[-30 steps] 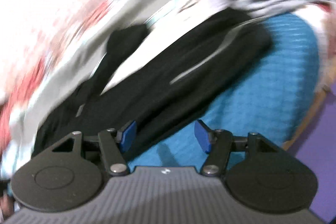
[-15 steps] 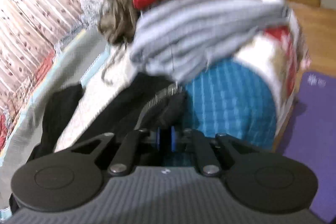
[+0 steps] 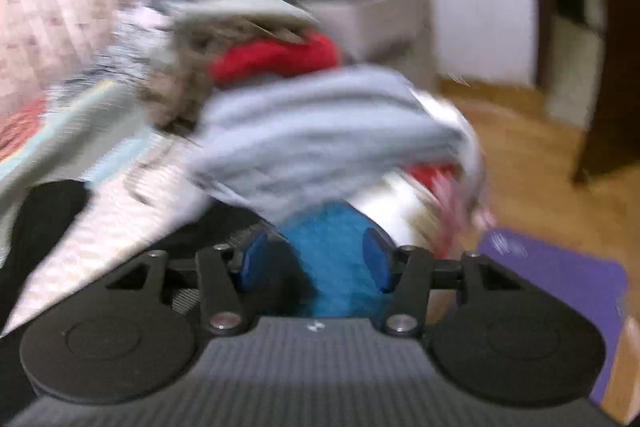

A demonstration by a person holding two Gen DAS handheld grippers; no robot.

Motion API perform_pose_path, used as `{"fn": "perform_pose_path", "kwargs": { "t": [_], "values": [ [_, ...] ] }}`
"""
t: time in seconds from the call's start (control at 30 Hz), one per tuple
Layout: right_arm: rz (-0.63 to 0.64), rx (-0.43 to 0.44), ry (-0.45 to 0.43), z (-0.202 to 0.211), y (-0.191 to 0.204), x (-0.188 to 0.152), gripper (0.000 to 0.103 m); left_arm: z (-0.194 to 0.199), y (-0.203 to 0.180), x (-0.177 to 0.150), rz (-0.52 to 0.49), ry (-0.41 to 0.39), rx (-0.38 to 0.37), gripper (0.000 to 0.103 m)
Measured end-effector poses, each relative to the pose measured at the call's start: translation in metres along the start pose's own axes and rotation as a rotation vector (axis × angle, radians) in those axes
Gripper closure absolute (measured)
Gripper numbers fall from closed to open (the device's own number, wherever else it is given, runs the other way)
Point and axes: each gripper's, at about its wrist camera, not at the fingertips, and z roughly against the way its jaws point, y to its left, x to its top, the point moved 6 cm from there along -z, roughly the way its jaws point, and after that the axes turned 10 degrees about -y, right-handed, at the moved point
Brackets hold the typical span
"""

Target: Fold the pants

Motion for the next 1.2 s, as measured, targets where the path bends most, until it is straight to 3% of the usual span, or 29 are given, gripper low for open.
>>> {"fn": "perform_pose_path", "kwargs": {
  "t": [0.13, 0.3, 0.47, 0.63, 0.73, 0.83, 0.93, 1.07, 1.13, 1.17, 1.2],
  "values": [
    [0.089, 0.261, 0.026, -0.035, 0.107, 0.031, 0.047, -0.041, -0.078, 0.003, -0.123, 0.009, -0.109, 0.062],
    [0.259, 0.51, 0.15, -0.095, 0.268, 0.038, 0.047, -0.108, -0.185, -0.036, -0.291, 0.079, -0.23, 0.064],
    [0.391, 0.469, 0.295, -0.183, 0.385, 0.022, 0.041, -0.149, -0.241, -0.093, -0.383, 0.203, -0.264, 0.064],
    [0.516, 0.336, 0.357, -0.25, 0.437, -0.009, 0.034, -0.147, -0.249, -0.121, -0.38, 0.247, -0.293, 0.062],
    [0.597, 0.319, 0.383, -0.256, 0.431, -0.024, 0.038, -0.148, -0.25, -0.125, -0.417, 0.247, -0.289, 0.062],
    [0.62, 0.337, 0.342, -0.249, 0.413, -0.018, 0.092, -0.155, -0.249, -0.115, -0.403, 0.252, -0.287, 0.062],
    [0.336, 0.415, 0.248, -0.226, 0.369, 0.035, 0.095, -0.154, -0.251, -0.112, -0.384, 0.246, -0.29, 0.062],
    [-0.003, 0.518, 0.001, -0.177, 0.264, 0.102, 0.093, -0.144, -0.244, -0.11, -0.37, 0.223, -0.301, 0.062],
    [-0.033, 0.469, 0.029, -0.178, 0.219, 0.098, 0.087, -0.145, -0.241, -0.112, -0.365, 0.236, -0.293, 0.062],
    [-0.015, 0.4, 0.06, -0.183, 0.196, 0.088, 0.074, -0.144, -0.24, -0.113, -0.364, 0.243, -0.289, 0.062],
    [0.024, 0.305, 0.083, -0.187, 0.176, 0.078, 0.067, -0.145, -0.241, -0.114, -0.365, 0.249, -0.284, 0.062]
  ]
}}
